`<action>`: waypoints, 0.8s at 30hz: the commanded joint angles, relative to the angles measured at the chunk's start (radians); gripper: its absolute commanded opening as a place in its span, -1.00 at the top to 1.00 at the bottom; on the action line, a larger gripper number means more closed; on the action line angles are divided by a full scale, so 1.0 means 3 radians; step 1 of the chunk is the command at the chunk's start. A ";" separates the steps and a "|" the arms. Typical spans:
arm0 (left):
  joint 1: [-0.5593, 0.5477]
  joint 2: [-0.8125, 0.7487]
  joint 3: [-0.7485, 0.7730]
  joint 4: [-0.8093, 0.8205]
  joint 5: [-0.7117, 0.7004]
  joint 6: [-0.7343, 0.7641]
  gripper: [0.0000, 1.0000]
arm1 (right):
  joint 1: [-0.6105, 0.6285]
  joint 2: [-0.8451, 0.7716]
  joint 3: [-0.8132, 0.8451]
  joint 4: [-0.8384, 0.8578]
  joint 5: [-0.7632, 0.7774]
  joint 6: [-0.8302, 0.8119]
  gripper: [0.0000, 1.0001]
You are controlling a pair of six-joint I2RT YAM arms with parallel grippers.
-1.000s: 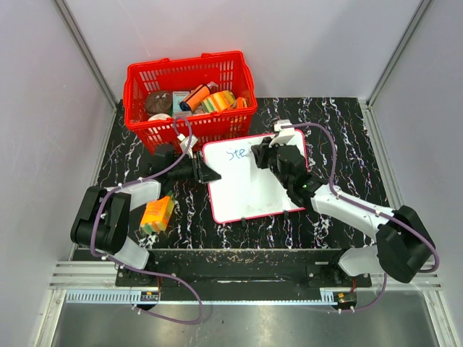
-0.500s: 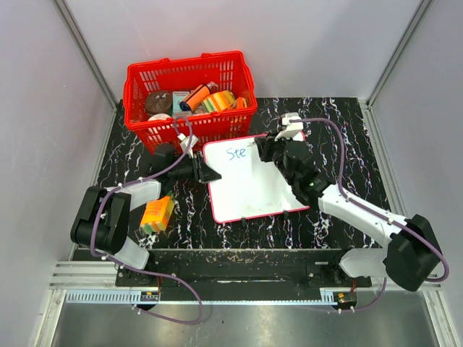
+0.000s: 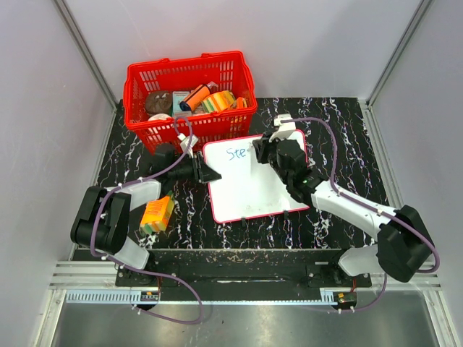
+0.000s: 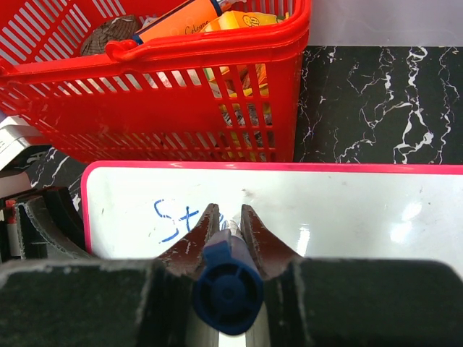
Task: Write a sentence on the whiteboard
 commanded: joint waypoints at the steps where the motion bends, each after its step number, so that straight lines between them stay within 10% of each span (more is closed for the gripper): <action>1: -0.0118 0.0127 -0.0018 -0.0270 -0.0545 0.0506 1.00 | -0.0029 0.0022 0.0117 0.0151 0.0135 -0.0040 1.00; 24: -0.0123 0.0122 -0.0018 -0.0275 -0.0545 0.0511 1.00 | -0.0029 0.0084 0.0036 0.0187 0.0084 -0.0024 1.00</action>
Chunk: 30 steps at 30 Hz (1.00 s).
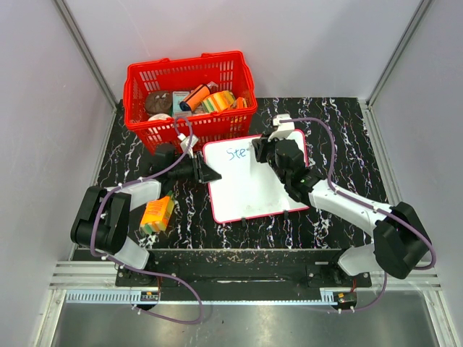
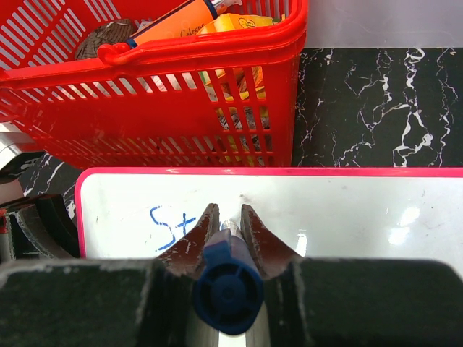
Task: Write a sentence on the whiteboard
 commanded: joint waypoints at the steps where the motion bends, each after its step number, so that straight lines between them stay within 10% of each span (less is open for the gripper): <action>1: -0.0118 0.0117 -0.0023 -0.0260 -0.0536 0.0512 1.00 | -0.0028 -0.0031 0.0005 0.0066 0.0001 -0.0036 1.00; 30: -0.0118 0.0112 -0.0013 -0.0291 -0.0567 0.0528 1.00 | -0.0033 -0.0414 -0.0537 -0.0098 -0.0275 0.0220 1.00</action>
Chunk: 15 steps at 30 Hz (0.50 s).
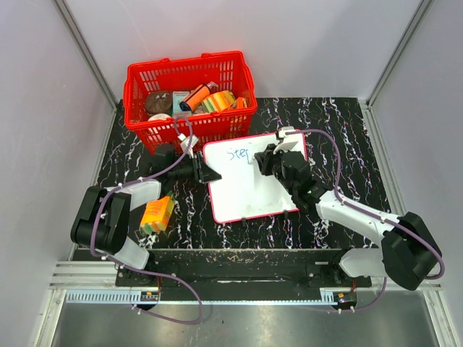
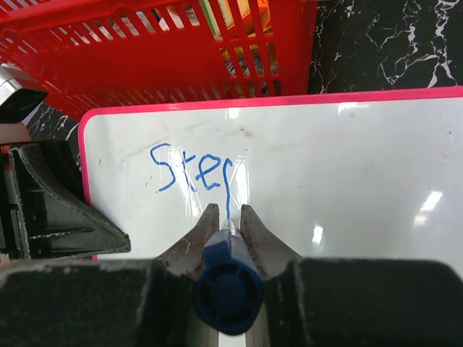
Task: Write a sentence on the whiteboard
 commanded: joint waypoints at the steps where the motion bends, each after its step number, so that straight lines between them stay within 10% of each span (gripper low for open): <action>1: -0.0121 0.0112 -0.0014 -0.0276 -0.0558 0.0528 1.00 | -0.0027 -0.0111 -0.0068 -0.0117 -0.0066 0.0030 1.00; 15: -0.0121 0.0112 -0.0014 -0.0276 -0.0563 0.0528 1.00 | -0.0042 -0.0060 0.0371 0.0021 0.0020 -0.0143 1.00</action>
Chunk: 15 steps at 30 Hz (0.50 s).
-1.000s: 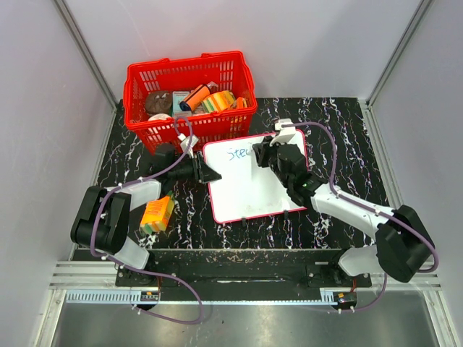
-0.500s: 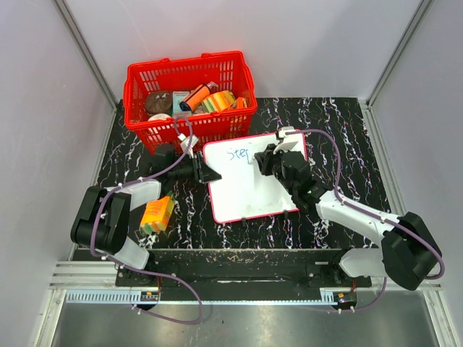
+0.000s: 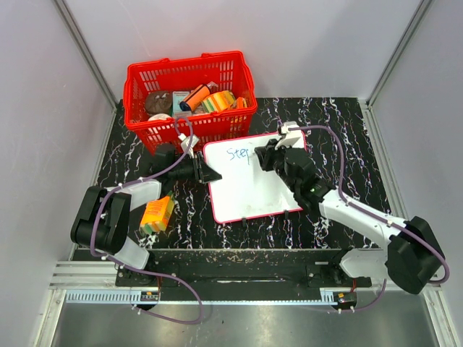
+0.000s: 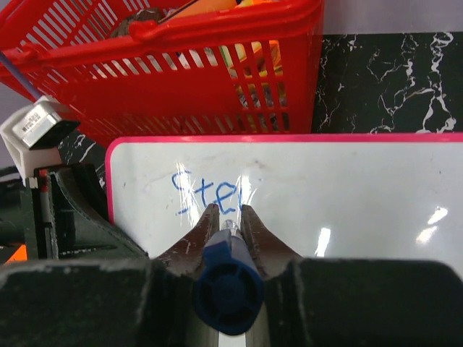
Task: Write a sentence on the whiteboard
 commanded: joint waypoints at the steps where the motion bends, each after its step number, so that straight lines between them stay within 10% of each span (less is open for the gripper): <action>1: -0.0109 0.0117 -0.0016 -0.0285 -0.0562 0.0530 1.00 | -0.0042 0.0135 0.0330 0.0130 0.0070 -0.0109 1.00; 15: -0.0114 0.0127 -0.0011 -0.0285 -0.0556 0.0530 1.00 | -0.0088 0.0375 0.0453 0.0187 0.0172 -0.0114 1.00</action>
